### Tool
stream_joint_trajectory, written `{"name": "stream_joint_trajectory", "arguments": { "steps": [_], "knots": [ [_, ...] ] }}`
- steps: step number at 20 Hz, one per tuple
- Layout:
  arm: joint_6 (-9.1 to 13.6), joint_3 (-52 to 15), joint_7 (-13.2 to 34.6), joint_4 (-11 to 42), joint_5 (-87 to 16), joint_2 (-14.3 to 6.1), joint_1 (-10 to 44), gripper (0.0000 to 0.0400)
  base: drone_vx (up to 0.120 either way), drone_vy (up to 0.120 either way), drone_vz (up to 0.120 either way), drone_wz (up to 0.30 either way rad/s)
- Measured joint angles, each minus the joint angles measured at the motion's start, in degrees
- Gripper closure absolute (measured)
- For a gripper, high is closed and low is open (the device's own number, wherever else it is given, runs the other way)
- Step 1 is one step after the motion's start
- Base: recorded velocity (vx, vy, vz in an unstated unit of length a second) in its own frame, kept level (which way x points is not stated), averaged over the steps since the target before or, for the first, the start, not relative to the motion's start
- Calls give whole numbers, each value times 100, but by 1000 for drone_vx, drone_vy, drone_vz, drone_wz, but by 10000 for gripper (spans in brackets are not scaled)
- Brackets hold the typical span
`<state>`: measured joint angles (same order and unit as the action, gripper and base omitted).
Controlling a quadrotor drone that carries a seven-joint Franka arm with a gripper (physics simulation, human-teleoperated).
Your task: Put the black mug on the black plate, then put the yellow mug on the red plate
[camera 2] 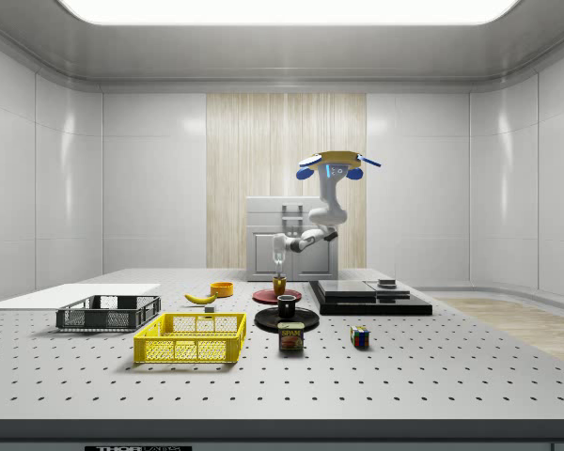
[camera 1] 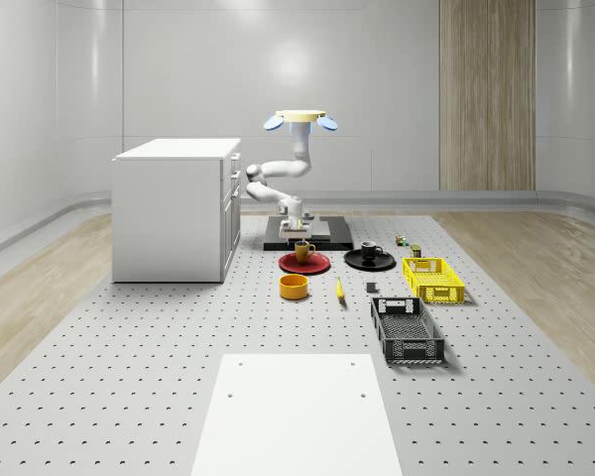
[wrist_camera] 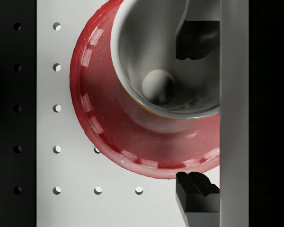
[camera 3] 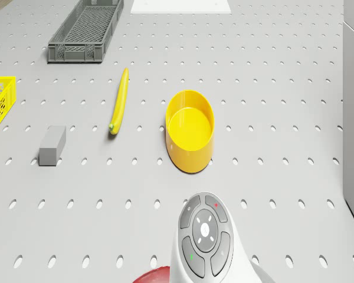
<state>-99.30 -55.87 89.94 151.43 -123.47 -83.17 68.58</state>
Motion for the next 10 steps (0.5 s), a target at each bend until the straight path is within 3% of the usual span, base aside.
{"name": "stream_joint_trajectory", "arguments": {
  "steps": [10],
  "knots": [
    [234, -329, -20, 240, 284, -23, -142, 3, 0, 0, 0, 0]
  ]
}}
